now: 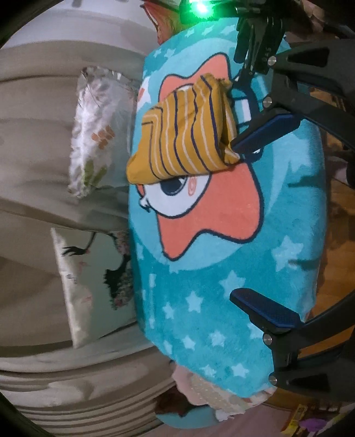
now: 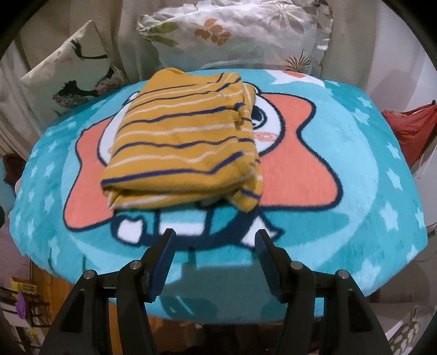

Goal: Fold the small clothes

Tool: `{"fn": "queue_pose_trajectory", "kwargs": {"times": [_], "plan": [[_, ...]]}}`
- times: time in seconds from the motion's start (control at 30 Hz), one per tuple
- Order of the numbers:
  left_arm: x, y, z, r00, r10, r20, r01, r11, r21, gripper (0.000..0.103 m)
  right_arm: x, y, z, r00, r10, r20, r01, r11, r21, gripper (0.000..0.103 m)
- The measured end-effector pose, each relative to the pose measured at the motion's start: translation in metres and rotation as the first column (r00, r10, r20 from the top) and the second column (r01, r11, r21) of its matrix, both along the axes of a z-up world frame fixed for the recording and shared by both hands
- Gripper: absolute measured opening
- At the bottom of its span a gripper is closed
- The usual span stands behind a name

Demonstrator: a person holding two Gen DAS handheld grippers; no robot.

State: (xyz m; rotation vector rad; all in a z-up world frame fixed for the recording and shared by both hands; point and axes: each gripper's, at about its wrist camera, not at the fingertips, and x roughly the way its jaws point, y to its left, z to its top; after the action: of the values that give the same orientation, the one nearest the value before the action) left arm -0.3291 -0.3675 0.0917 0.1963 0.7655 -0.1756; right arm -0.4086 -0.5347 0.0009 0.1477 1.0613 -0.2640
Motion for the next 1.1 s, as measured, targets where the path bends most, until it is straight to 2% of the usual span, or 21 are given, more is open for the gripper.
{"fn": "queue_pose_trajectory", "kwargs": {"times": [0.07,0.27,0.4,0.53,0.67,0.8,0.97,1.1], "plan": [[-0.015,0.004,0.012,0.999,-0.001,0.052,0.001,1.0,-0.008,0.098,-0.009,0.007,0.004,1.0,-0.002,0.013,0.002,1.0,-0.001,0.063],[-0.043,0.024,0.041,0.989,0.043,0.141,-0.038,0.999,-0.038,0.099,-0.034,0.023,0.01,0.999,-0.011,0.037,0.011,1.0,0.001,0.064],[-0.061,0.043,0.067,0.967,0.101,0.233,-0.076,0.99,-0.115,0.103,-0.048,0.029,0.015,0.998,-0.019,0.054,0.019,1.0,-0.003,0.064],[-0.066,0.049,0.086,0.955,0.087,0.284,-0.032,0.981,-0.192,0.103,-0.058,0.038,0.024,0.997,-0.01,0.078,0.011,1.0,-0.022,0.064],[-0.058,0.037,0.085,0.976,-0.004,0.216,0.042,0.985,-0.169,0.103,-0.064,0.045,0.03,0.996,0.001,0.091,0.003,0.999,-0.05,0.065],[-0.06,0.018,0.056,0.991,-0.09,0.099,0.102,0.987,-0.12,0.103,-0.069,0.046,0.03,0.996,-0.01,0.086,0.016,0.997,-0.069,0.066],[-0.063,0.007,0.016,0.994,-0.109,-0.021,0.108,0.993,-0.051,0.103,-0.073,0.038,0.021,0.997,-0.048,0.059,0.051,0.997,-0.057,0.067],[-0.061,0.01,-0.001,0.991,-0.102,-0.087,0.097,0.994,-0.057,0.103,-0.073,0.041,0.01,0.998,-0.051,0.032,0.053,0.997,-0.053,0.067]]}}
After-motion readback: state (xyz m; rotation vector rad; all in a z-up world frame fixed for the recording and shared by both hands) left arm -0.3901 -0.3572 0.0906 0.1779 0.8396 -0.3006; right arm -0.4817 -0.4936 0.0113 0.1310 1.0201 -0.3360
